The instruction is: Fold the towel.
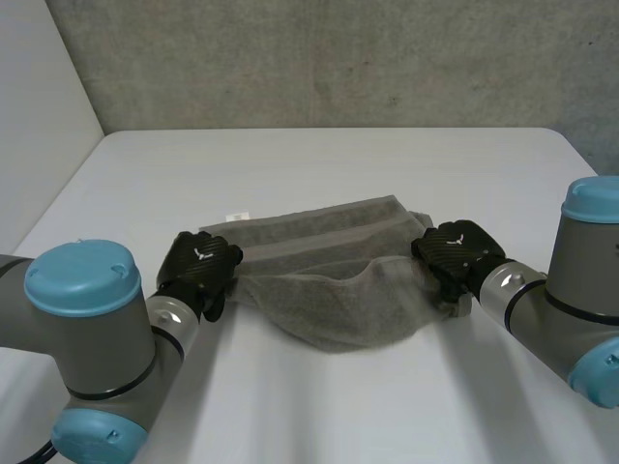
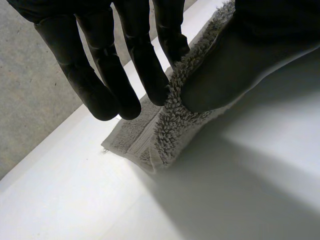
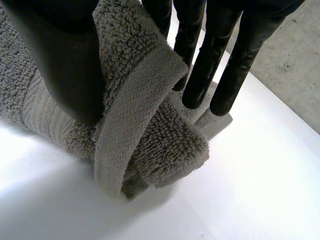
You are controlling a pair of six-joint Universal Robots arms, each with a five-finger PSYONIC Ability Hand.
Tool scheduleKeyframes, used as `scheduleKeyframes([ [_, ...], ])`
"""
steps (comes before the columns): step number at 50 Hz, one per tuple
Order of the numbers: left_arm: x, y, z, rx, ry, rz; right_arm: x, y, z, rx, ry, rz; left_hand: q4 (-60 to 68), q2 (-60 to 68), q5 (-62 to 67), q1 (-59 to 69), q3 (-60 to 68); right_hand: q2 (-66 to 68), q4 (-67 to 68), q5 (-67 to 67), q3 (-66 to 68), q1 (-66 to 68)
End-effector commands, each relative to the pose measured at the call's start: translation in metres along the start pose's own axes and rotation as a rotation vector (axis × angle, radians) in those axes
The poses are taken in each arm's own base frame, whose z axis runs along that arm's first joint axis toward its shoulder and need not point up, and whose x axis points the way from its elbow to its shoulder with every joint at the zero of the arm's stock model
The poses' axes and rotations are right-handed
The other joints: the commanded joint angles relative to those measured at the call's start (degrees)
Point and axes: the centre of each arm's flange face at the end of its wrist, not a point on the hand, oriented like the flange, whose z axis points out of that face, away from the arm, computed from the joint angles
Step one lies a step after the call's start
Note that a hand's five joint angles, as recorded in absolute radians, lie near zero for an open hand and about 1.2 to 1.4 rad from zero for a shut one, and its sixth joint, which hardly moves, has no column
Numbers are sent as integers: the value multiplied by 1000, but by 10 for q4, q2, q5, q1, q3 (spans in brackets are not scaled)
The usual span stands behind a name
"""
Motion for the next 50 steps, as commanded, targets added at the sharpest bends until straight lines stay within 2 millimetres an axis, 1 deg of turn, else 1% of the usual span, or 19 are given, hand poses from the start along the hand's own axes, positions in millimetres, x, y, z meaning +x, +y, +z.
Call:
scheduleKeyframes([
  [1, 2, 3, -3, -8, 6, 0, 1, -5, -7, 13, 9, 1, -71, -60, -139, -10, -82, -33, -29, -18, -31, -29],
  [3, 2, 4, -3, -6, 5, 0, 2, -8, -10, 24, 15, 7, -71, -60, -139, -10, -82, -72, -68, -57, -69, -67],
  [5, 3, 6, -4, -8, 8, 1, 3, -16, -15, 47, 21, 32, -71, -60, -139, -10, -82, -196, -192, -181, -193, -191],
  [12, 4, 6, -4, 5, 4, 0, 5, -30, -28, 100, 28, 108, -71, -60, -139, -10, -82, -199, -196, -185, -197, -195],
  [23, 9, 3, -8, 19, 15, 5, -3, -25, -28, 83, -1, 118, -71, -60, -139, -10, -82, -179, -175, -165, -177, -175],
  [29, 9, 4, -8, 22, 14, 4, -7, -12, -12, 50, -17, 124, -71, -60, -139, -10, -82, -181, -177, -166, -179, -177],
  [31, 9, 4, -8, 25, 13, 6, -9, -10, -8, 44, -20, 125, -71, -60, -139, -10, -82, -156, -152, -141, -153, -152],
  [34, 9, 5, -8, 25, 13, 6, -7, -11, -5, 49, -12, 128, -71, -60, -139, -10, -82, 156, 160, 171, 158, 160],
  [35, 9, 5, -8, 24, 10, 5, -7, -11, -5, 49, -12, 128, -71, -60, -139, -10, -82, 157, 161, 172, 160, 161],
  [36, 9, 5, -8, 24, 11, 5, -6, -13, -5, 62, -5, 137, -71, -60, -139, -10, -82, 324, 328, 338, 326, 328],
  [37, 9, 5, -8, 24, 11, 5, -2, -19, -8, 89, 10, 155, -71, -60, -139, -10, -82, 371, 375, 386, 374, 376],
  [41, 8, 5, -8, 26, 9, 3, 13, -40, -22, 165, 67, 192, -71, -60, -139, -10, -82, 372, 376, 387, 374, 376],
  [43, 8, 5, -8, 28, 8, 1, 17, -49, -30, 199, 79, 202, -107, -96, -176, -47, -119, 372, 376, 387, 374, 376],
  [45, 9, 3, -8, 41, 8, 1, 20, -60, -43, 241, 90, 208, -322, -311, -390, -261, -333, 372, 376, 387, 374, 376],
  [46, 9, 3, -8, 41, 8, 1, 20, -60, -44, 241, 90, 208, -323, -312, -391, -262, -334, 372, 376, 387, 374, 376],
  [47, 9, 3, -7, 47, 7, 0, 24, -61, -48, 245, 102, 209, -434, -423, -503, -374, -446, 372, 376, 387, 374, 376],
  [48, 9, 3, -7, 47, 7, 0, 29, -59, -53, 246, 123, 212, -435, -424, -504, -375, -447, 372, 376, 387, 374, 376],
  [49, 10, 2, -7, 55, 10, 0, 29, -59, -53, 246, 123, 212, -529, -518, -597, -468, -540, 372, 376, 387, 374, 376],
  [50, 9, 1, -6, 62, 10, -1, 35, -55, -58, 241, 147, 213, -555, -544, -623, -494, -566, 372, 376, 387, 374, 376],
])
